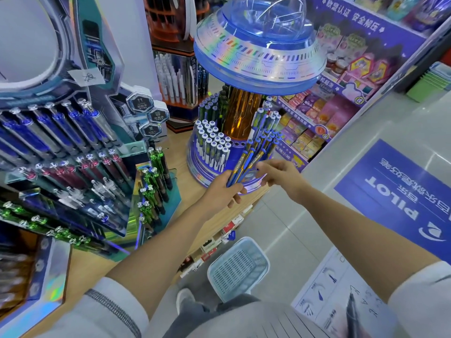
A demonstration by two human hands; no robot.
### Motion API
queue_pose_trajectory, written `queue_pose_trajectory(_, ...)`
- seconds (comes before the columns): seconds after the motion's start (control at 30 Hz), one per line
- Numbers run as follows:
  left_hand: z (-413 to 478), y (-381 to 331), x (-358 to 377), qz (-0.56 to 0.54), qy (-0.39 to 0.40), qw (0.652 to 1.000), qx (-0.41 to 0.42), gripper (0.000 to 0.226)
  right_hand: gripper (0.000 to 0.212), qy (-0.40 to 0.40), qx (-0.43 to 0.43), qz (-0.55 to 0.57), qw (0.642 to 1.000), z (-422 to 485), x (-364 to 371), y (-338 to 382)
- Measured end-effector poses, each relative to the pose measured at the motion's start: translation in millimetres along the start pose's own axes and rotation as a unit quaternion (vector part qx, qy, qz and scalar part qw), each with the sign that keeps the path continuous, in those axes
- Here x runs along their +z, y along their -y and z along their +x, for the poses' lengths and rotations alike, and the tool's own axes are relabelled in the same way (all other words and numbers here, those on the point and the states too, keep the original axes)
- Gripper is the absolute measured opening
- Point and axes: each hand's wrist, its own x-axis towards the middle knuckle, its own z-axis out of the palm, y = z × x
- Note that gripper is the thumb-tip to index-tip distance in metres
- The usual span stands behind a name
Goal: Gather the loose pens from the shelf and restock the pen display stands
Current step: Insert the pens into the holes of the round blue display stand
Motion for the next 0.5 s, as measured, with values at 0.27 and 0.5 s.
queue_pose_trajectory(0.27,1,0,3,0.0,-0.006,1.0,0.0,0.015,0.015,-0.135,-0.051,0.117,0.983,-2,-8,10)
queue_pose_trajectory(0.5,1,1,-8,0.001,-0.017,1.0,-0.005,0.017,0.021,-0.296,-0.078,0.025,0.952,10,-13,9)
